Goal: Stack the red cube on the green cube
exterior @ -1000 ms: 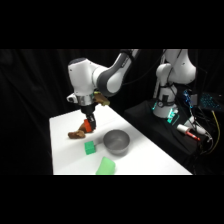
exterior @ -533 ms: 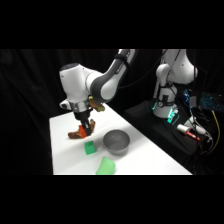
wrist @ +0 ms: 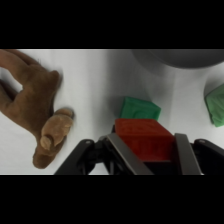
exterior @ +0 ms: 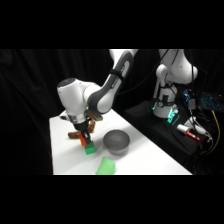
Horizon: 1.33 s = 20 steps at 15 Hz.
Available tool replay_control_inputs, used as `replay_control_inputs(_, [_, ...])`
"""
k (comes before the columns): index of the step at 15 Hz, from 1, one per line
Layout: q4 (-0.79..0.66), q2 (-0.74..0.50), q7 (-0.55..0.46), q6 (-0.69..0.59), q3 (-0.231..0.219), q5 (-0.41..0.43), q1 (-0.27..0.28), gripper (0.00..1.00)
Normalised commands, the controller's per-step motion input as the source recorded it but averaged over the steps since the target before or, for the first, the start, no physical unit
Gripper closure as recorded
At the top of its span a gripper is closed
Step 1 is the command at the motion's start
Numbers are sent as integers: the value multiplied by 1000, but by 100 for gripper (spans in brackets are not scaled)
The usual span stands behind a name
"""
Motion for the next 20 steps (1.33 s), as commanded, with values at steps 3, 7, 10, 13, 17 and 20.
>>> replay_control_inputs(3, [276,220,-168,-59,41,95,-38,68])
replay_control_inputs(7, [233,149,-161,-73,46,93,-34,68])
replay_control_inputs(10, [181,102,-157,-79,49,101,-38,10])
replay_control_inputs(13, [147,48,-144,-132,40,93,-34,0])
replay_control_inputs(17, [124,-23,-147,-202,32,79,-28,0])
replay_control_inputs(20, [112,-111,-140,-269,19,57,-13,0])
